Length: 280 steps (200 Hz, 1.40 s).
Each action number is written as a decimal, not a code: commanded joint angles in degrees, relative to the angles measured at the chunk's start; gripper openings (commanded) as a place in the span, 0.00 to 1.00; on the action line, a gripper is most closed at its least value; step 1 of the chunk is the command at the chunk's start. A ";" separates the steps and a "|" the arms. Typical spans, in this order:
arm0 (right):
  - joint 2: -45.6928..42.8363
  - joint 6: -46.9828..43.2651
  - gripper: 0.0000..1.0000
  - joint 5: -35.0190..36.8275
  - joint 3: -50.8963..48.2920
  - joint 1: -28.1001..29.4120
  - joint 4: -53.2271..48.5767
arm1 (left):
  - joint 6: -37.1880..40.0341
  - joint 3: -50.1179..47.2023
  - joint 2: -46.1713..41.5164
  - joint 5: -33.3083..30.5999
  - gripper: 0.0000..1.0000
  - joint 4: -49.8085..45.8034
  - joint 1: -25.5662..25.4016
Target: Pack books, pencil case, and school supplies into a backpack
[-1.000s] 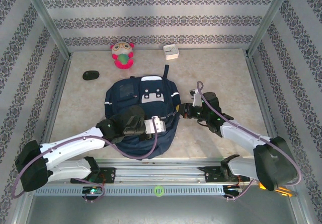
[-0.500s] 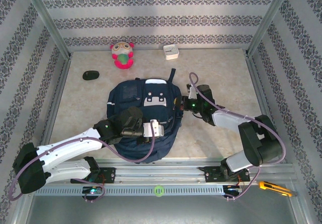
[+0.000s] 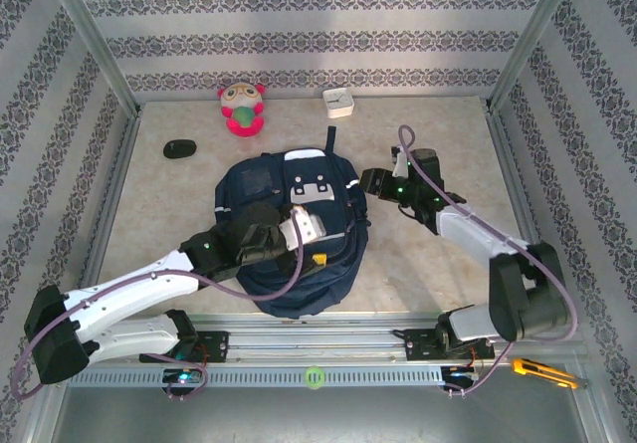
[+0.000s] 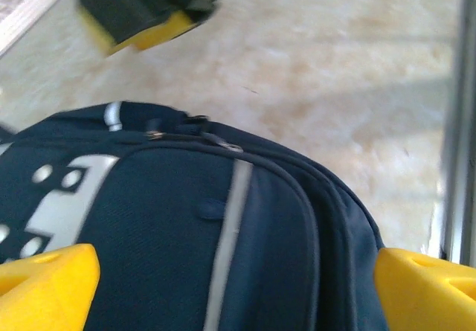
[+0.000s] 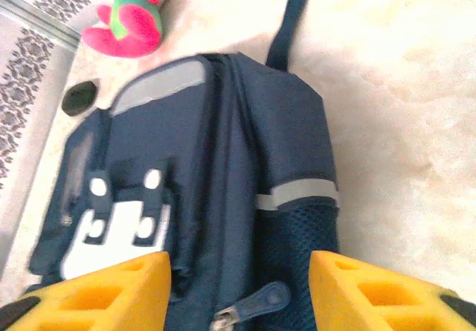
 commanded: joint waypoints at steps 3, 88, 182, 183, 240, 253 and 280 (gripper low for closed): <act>-5.50 -5.75 0.58 2.46 4.50 3.32 -18.37 | -21.19 5.31 -2.05 -12.66 0.95 -9.27 0.94; -1.63 9.03 0.53 -0.65 0.15 14.38 -25.18 | -61.20 -8.31 -3.76 -7.85 0.72 -16.26 19.10; -0.18 17.30 0.37 -0.81 -7.65 12.78 -9.93 | -47.64 3.68 22.01 -5.73 0.70 -4.01 19.13; -0.33 17.30 0.37 -0.80 -7.65 12.82 -9.94 | -47.56 3.84 22.04 -5.87 0.70 -4.10 19.17; -12.89 13.99 0.53 1.81 -7.46 9.14 -20.62 | -35.67 9.26 14.88 -9.36 0.77 -8.04 19.69; -16.43 10.24 0.54 2.65 -6.64 6.94 -24.97 | -29.17 7.43 10.54 -7.10 0.76 -5.38 19.57; -22.87 -0.42 0.54 3.94 -6.25 3.65 -26.50 | -6.77 1.77 3.27 1.55 0.72 -0.26 19.21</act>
